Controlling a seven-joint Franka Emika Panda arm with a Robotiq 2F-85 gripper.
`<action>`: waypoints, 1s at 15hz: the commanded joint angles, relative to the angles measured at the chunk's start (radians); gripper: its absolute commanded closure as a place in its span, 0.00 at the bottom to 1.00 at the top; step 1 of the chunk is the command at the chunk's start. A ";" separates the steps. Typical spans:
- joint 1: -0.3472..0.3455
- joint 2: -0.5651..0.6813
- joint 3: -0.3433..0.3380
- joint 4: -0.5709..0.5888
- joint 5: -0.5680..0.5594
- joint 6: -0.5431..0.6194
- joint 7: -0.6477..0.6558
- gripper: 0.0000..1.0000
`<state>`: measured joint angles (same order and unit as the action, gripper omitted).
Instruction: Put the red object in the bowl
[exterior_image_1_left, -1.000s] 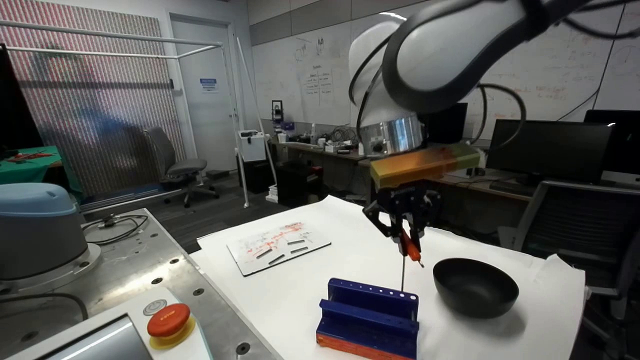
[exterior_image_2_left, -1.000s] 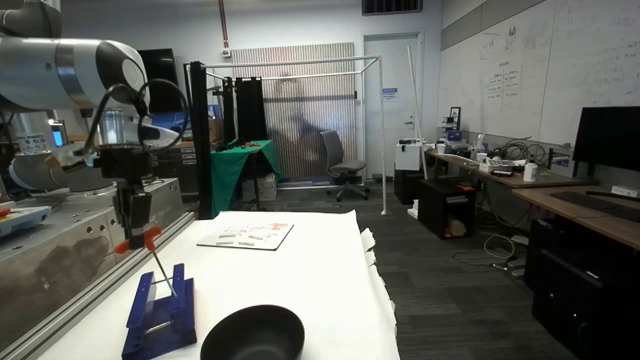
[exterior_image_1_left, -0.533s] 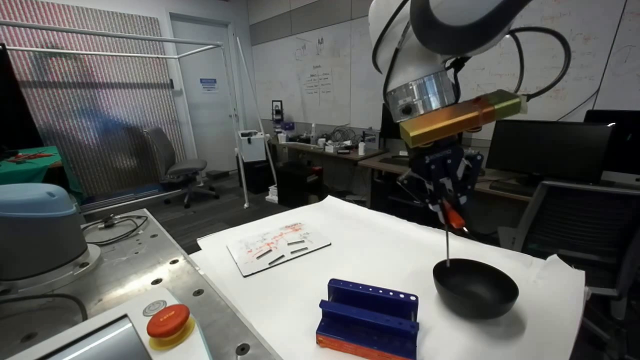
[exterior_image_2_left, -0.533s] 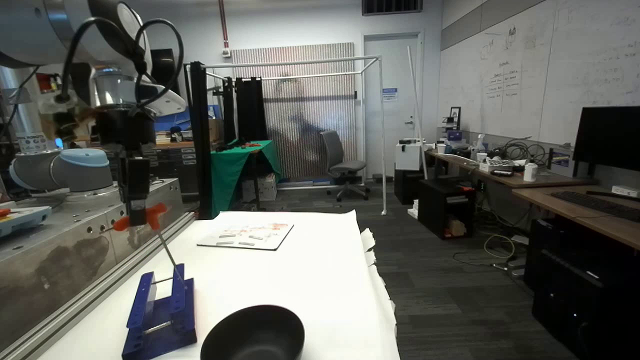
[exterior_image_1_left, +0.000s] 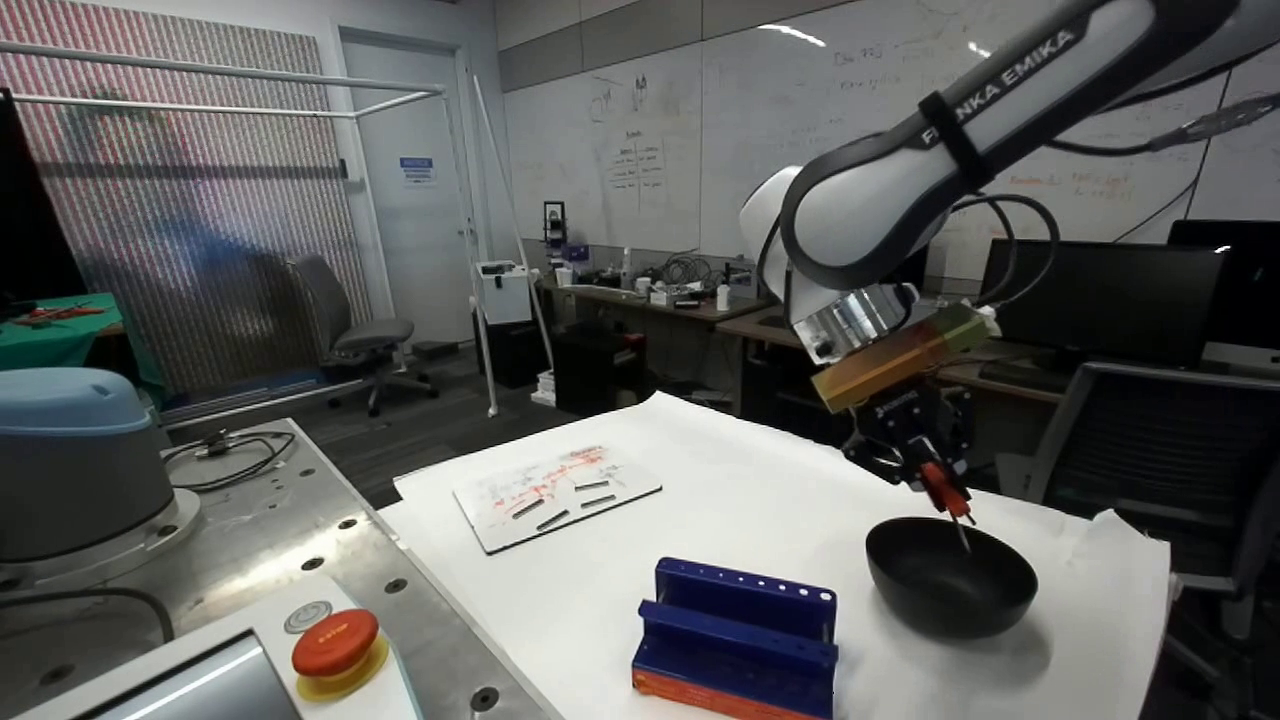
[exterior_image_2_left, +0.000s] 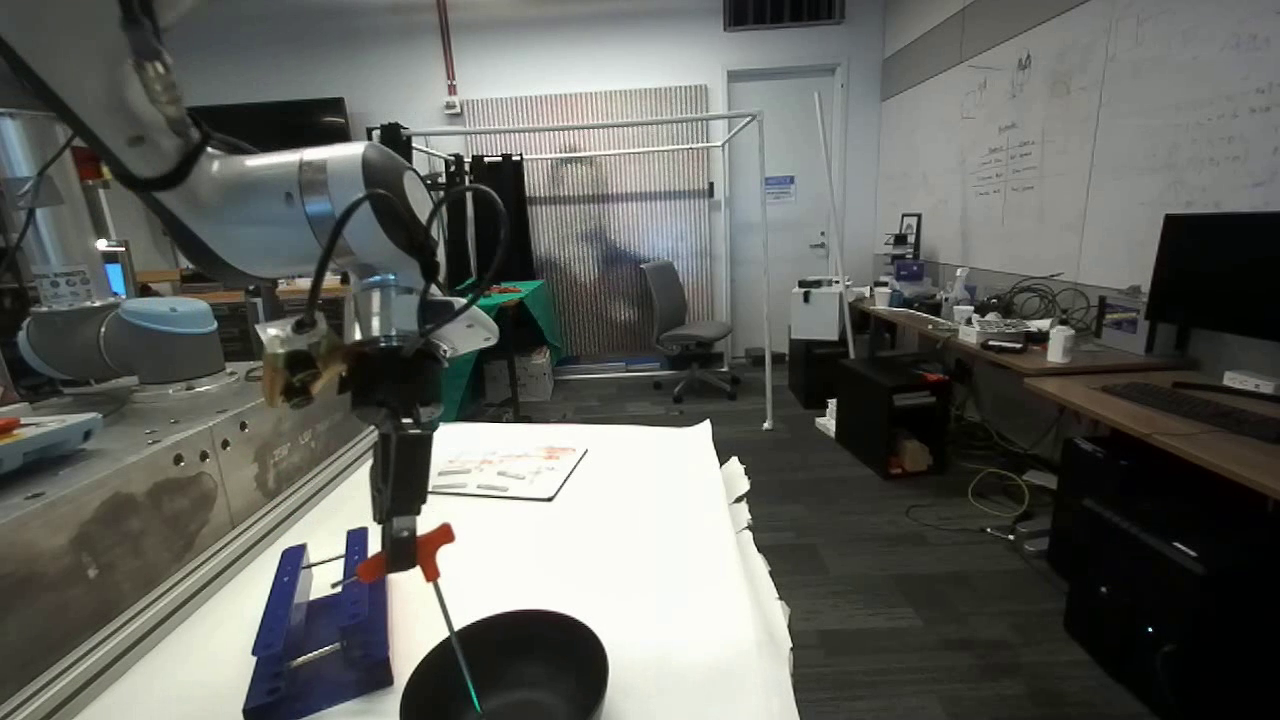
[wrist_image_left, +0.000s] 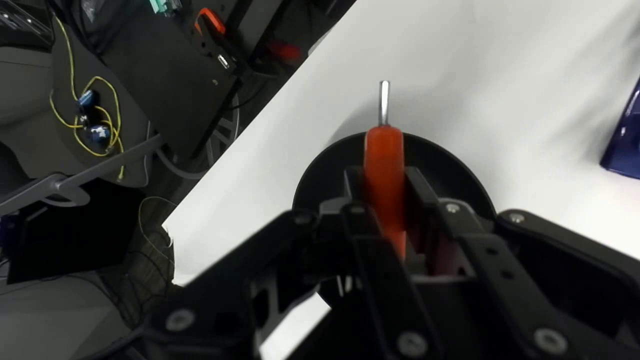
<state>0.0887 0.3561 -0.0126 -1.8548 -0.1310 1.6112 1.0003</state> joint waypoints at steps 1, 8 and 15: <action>0.003 0.111 -0.018 0.114 -0.005 -0.045 -0.016 0.91; 0.002 0.187 -0.025 0.190 0.013 -0.044 -0.058 0.46; -0.034 0.101 -0.004 0.147 0.092 0.044 -0.247 0.00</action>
<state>0.0778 0.5162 -0.0275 -1.6896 -0.0940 1.6210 0.8730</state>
